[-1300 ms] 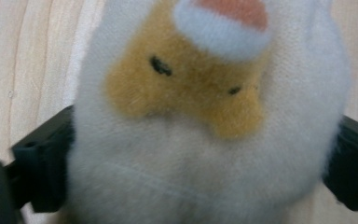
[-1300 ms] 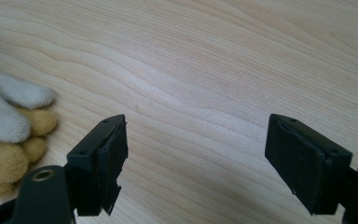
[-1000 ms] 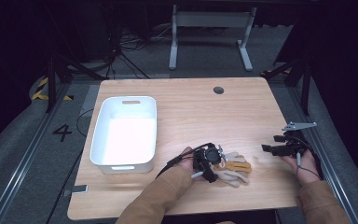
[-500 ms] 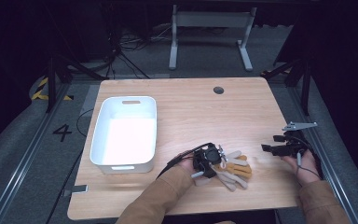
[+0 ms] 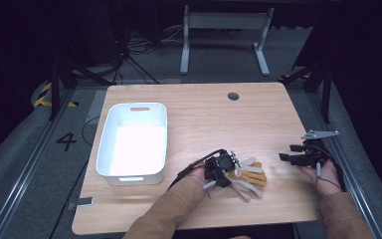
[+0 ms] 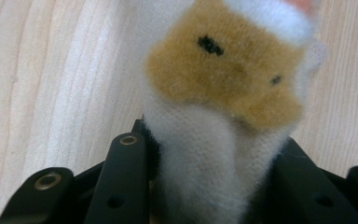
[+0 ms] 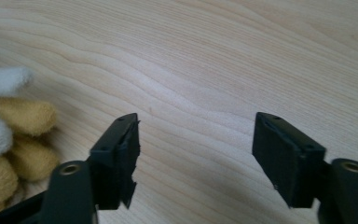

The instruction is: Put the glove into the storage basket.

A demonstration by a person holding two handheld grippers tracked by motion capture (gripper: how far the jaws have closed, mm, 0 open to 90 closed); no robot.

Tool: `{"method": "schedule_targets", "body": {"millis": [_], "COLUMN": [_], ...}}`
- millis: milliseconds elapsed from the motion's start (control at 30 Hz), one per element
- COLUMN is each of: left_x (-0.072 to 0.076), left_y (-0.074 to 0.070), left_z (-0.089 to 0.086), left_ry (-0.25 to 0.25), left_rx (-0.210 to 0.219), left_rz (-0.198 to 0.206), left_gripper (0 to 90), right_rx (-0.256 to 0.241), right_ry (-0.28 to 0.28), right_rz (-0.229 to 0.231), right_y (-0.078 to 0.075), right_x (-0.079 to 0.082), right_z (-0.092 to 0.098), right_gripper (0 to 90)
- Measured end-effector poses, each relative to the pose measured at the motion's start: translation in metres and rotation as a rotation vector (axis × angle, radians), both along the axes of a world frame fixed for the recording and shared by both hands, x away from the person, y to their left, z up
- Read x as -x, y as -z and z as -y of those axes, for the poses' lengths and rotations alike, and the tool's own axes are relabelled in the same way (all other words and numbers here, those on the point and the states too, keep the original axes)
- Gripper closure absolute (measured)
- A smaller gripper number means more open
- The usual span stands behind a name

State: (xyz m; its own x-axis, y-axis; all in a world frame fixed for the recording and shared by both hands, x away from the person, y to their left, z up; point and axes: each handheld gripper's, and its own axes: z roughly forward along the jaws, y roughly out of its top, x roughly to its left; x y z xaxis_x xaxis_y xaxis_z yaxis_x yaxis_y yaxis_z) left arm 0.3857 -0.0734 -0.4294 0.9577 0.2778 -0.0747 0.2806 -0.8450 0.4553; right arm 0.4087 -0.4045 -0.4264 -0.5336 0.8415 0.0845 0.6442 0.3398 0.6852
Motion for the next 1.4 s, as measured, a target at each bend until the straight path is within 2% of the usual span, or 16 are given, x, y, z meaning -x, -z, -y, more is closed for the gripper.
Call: {"method": "schedule_targets", "body": {"millis": [100,133,167,267,333,367,400,533,767,867,1067,1133,1167,1200,1300,1400], "left_x": [0.002,0.002,0.002,0.002,0.002,0.002,0.002,0.003,0.004,0.005,0.007,0.007,0.007,0.007,0.005,0.004], "left_y": [-0.005,-0.005,-0.007,-0.014,-0.017,-0.021,-0.021,-0.029,-0.038,-0.044,-0.056,-0.061,-0.062,-0.062,-0.066,-0.070], "left_z": [-0.002,-0.002,-0.003,-0.006,-0.007,-0.008,-0.008,-0.012,-0.015,-0.018,-0.023,-0.027,-0.028,-0.028,-0.031,-0.034], "left_ry": [0.000,0.000,0.000,-0.017,-0.027,-0.044,-0.044,-0.059,-0.066,-0.077,-0.061,-0.061,-0.077,-0.077,-0.130,-0.167], "left_rx": [0.006,0.006,0.014,0.038,0.038,0.040,0.040,0.060,0.077,0.078,0.097,0.128,0.135,0.135,0.117,0.126], "left_rz": [-0.009,-0.009,-0.014,-0.034,-0.030,-0.029,-0.029,-0.024,-0.027,-0.031,-0.022,-0.038,-0.051,-0.051,-0.048,-0.060], "left_gripper": [67.0,67.0,67.0,66.9,66.8,66.7,66.7,66.6,66.5,66.5,66.6,66.7,66.7,66.7,66.8,66.8], "right_rx": [-0.018,-0.018,-0.004,0.014,0.020,0.020,0.020,0.044,0.072,0.079,0.092,0.096,0.095,0.095,0.093,0.090], "right_ry": [-0.023,-0.023,-0.031,-0.029,-0.030,-0.033,-0.033,-0.044,-0.048,-0.060,-0.072,-0.071,-0.071,-0.071,-0.066,-0.062], "right_rz": [0.006,0.006,0.007,-0.002,-0.004,-0.016,-0.016,-0.014,0.016,0.013,0.003,0.001,0.002,0.002,0.006,0.009], "right_y": [0.000,0.000,0.000,0.002,0.003,0.004,0.004,0.010,0.014,0.014,0.016,0.016,0.016,0.016,0.015,0.016], "right_x": [0.002,0.002,0.003,0.002,0.002,0.001,0.001,0.001,0.002,0.002,0.002,0.002,0.001,0.001,0.000,-0.001], "right_z": [0.001,0.001,0.000,-0.001,-0.001,-0.002,-0.002,-0.003,-0.006,-0.005,-0.005,-0.004,-0.004,-0.004,-0.003,-0.003], "right_gripper": [51.1,51.1,57.9,62.3,64.9,70.1,70.1,81.6,88.9,89.4,89.7,89.7,89.6,89.6,89.6,89.6]}}
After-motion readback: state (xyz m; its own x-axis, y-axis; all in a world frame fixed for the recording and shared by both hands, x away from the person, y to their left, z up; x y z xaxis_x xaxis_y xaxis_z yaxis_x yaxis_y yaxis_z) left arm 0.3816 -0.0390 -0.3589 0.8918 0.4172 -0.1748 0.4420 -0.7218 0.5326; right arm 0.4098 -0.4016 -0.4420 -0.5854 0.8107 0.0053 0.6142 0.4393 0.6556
